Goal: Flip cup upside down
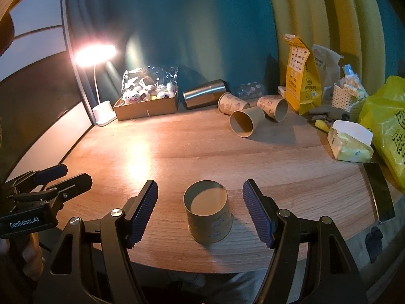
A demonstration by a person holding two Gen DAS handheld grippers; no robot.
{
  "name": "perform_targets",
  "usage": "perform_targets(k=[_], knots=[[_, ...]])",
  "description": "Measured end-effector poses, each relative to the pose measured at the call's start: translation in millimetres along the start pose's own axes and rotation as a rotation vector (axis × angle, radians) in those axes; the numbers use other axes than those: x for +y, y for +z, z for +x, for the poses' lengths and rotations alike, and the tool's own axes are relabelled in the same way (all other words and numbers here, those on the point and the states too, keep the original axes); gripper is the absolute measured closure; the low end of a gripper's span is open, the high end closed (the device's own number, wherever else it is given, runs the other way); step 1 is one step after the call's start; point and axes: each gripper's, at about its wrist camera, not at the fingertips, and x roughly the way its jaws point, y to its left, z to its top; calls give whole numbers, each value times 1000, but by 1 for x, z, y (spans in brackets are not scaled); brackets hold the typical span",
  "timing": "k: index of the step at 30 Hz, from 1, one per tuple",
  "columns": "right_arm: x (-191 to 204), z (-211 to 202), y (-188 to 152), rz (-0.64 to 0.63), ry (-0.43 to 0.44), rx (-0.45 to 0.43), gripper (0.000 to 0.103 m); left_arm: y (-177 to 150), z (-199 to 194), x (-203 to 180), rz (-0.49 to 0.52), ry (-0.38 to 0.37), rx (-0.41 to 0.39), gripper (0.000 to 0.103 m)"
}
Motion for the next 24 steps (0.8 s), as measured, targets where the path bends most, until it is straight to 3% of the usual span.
perform_targets(k=[24], knots=[[2,4,-6,4,9,14,30,0,0,0,0,0,-1,17]])
